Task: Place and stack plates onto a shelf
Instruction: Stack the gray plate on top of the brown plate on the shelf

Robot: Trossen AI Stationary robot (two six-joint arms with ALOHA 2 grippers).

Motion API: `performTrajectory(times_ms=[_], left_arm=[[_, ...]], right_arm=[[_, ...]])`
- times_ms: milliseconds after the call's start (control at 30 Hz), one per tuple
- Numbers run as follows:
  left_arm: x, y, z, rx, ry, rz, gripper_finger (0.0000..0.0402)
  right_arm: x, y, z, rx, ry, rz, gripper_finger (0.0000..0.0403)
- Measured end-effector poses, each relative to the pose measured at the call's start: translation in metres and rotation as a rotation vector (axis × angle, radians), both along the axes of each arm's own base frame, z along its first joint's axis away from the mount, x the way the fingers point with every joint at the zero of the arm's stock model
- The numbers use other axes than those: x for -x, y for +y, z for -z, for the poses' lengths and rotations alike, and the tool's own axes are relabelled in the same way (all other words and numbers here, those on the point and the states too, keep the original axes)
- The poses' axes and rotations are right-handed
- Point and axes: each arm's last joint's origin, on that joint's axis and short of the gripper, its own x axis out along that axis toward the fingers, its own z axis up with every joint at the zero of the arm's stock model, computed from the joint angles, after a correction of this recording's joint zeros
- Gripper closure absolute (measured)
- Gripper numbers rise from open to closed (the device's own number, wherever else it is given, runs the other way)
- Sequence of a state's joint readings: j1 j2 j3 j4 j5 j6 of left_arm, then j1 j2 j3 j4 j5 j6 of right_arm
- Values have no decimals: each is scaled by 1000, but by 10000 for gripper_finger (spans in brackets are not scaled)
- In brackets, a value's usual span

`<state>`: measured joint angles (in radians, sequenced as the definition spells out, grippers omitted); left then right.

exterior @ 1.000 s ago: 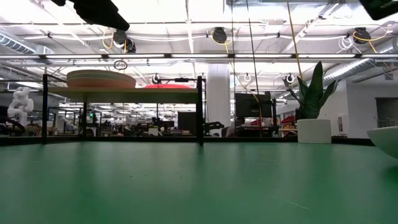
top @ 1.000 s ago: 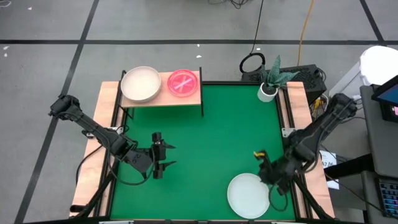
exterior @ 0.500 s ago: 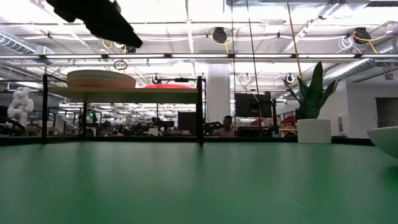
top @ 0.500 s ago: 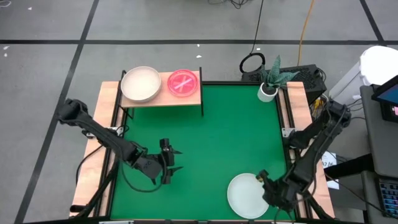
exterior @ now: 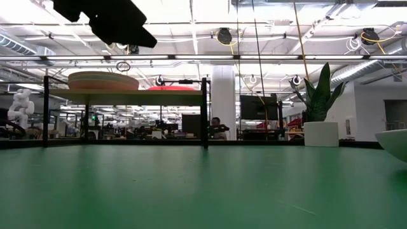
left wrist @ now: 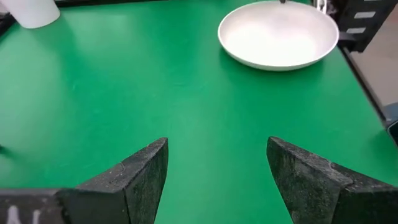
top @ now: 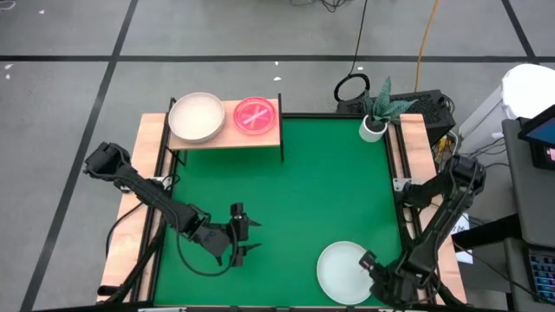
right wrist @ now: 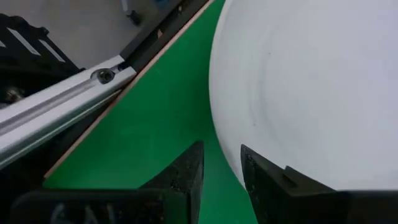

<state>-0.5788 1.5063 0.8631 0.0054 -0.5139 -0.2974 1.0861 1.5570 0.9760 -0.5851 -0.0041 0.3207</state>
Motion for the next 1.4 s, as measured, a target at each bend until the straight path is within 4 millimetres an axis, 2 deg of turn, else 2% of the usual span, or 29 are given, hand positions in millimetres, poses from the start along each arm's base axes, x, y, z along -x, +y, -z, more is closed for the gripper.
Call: performTrajectory(times_ms=[267, 500, 767, 933, 1200, 1400], left_arm=[[-1, 0, -1, 9, -15, -9, 124], [-1, 0, -1, 19, -17, -18, 124], [-1, 0, -1, 16, -16, -16, 124], [-2, -1, 1, -26, -12, 7, 124], [-2, -5, 0, -128, -11, 148, 124], [-4, -9, -4, -248, -63, 301, 124]], right_arm=[[-2, 4, 14, 56, -6, -74, 320], [-4, 6, 23, 105, -43, -158, 384], [-6, -2, 6, 95, -117, -156, 398], [-16, -10, -5, 79, -163, -152, 401], [-50, -28, -25, 88, -269, -223, 402], [-75, -54, -49, 97, -405, -267, 402]])
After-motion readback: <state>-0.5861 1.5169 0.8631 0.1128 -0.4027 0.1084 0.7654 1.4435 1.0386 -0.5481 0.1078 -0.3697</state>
